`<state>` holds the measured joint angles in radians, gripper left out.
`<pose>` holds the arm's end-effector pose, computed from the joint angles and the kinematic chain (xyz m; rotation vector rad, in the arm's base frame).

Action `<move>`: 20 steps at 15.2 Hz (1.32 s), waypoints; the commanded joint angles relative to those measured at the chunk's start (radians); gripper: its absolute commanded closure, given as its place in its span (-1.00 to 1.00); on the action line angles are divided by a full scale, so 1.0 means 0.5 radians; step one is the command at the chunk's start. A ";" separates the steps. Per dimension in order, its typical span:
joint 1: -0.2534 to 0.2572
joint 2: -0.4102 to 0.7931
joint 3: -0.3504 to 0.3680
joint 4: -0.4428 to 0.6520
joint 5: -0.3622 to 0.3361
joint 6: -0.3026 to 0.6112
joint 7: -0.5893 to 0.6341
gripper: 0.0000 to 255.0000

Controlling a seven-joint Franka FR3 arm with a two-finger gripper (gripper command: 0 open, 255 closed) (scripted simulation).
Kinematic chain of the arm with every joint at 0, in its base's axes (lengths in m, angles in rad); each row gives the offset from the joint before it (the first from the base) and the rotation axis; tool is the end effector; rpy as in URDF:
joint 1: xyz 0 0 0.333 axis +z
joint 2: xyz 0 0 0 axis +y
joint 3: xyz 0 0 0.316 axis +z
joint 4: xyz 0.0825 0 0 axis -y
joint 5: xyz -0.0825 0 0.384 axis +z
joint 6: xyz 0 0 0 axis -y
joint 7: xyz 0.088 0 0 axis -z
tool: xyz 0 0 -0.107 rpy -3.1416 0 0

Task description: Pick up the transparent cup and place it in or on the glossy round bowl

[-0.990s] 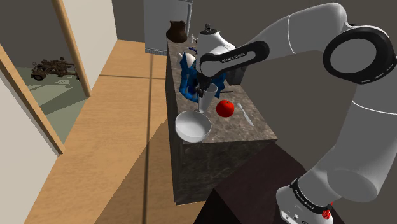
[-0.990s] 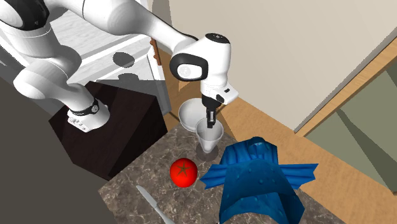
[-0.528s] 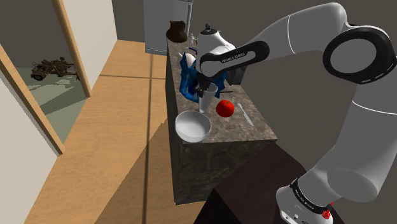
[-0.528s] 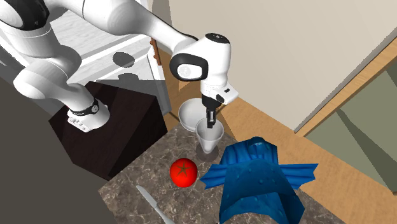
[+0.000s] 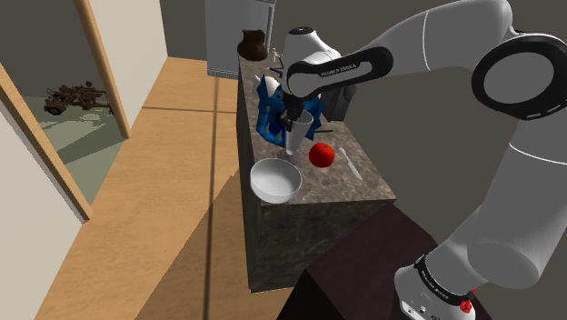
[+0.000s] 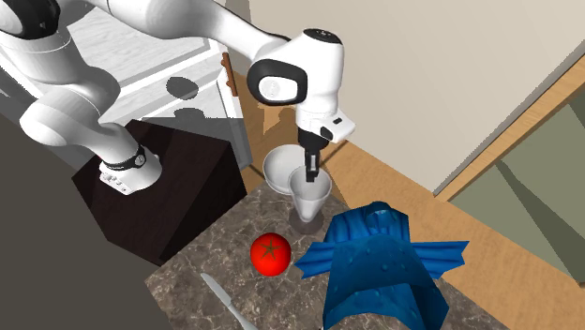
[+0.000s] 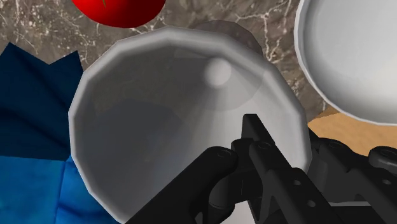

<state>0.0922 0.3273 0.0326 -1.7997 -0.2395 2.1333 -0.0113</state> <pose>0.6352 0.0678 0.3676 2.9245 0.3850 0.0264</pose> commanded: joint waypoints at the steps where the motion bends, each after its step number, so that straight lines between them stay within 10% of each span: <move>1: 0.001 -0.025 0.003 0.022 0.006 -0.046 -0.010 1.00; 20: 0.006 -0.159 0.015 0.349 0.055 -0.499 -0.105 1.00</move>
<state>0.0944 0.2475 0.0396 -1.6403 -0.2129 1.8983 -0.0617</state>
